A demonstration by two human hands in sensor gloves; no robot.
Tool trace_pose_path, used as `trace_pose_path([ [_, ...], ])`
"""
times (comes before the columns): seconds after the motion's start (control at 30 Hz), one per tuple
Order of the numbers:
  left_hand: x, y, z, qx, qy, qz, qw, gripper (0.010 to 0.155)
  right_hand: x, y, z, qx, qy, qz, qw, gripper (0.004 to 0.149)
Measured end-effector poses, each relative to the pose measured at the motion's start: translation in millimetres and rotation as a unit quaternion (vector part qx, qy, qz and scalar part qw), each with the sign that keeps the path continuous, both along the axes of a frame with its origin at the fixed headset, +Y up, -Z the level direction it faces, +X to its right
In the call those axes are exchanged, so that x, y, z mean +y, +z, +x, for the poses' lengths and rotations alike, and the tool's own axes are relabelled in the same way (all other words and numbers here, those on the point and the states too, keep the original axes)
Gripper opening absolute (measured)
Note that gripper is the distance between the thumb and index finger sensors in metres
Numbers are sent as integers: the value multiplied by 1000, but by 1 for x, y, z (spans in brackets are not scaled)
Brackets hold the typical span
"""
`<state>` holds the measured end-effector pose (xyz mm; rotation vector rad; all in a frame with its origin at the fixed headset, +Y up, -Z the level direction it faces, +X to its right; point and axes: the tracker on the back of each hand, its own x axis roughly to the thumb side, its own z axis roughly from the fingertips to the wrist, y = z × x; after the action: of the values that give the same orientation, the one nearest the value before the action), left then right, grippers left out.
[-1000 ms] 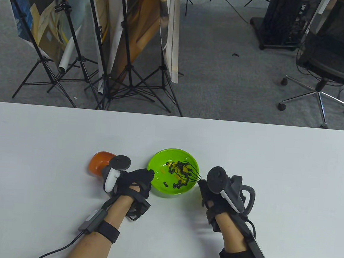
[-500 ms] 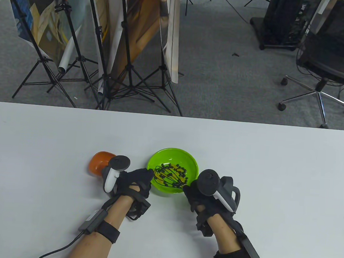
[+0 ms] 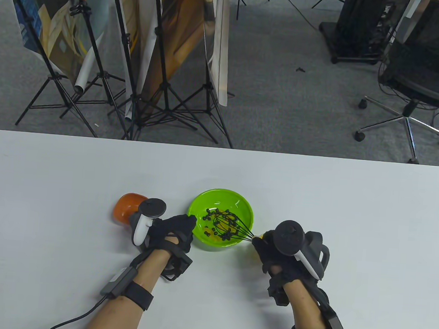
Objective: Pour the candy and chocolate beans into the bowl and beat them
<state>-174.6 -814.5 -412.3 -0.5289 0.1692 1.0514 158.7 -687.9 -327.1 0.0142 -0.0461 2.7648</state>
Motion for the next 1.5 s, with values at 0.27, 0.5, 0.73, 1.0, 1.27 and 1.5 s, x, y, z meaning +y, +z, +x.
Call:
trace_pose_path([
  [0.27, 0, 0, 0, -4, 8, -5, 1000, 46, 5, 25, 29, -33, -38, 54, 997, 57],
  [0.5, 0, 0, 0, -8, 18, -9, 1000, 47, -3, 46, 63, -57, -75, 104, 990, 61],
  [0.73, 0, 0, 0, -9, 15, -8, 1000, 47, -31, 43, 103, -151, -100, 103, 978, 60],
  [1.0, 0, 0, 0, -9, 15, -8, 1000, 47, -68, 29, 129, -210, -87, 46, 973, 62],
  [1.27, -1, 0, -1, -9, 20, -13, 1000, 47, -78, 22, 127, -241, -15, -15, 970, 61],
  [1.5, -1, -1, -1, -10, 21, -13, 1000, 47, -81, 16, 121, -257, 88, -57, 961, 58],
])
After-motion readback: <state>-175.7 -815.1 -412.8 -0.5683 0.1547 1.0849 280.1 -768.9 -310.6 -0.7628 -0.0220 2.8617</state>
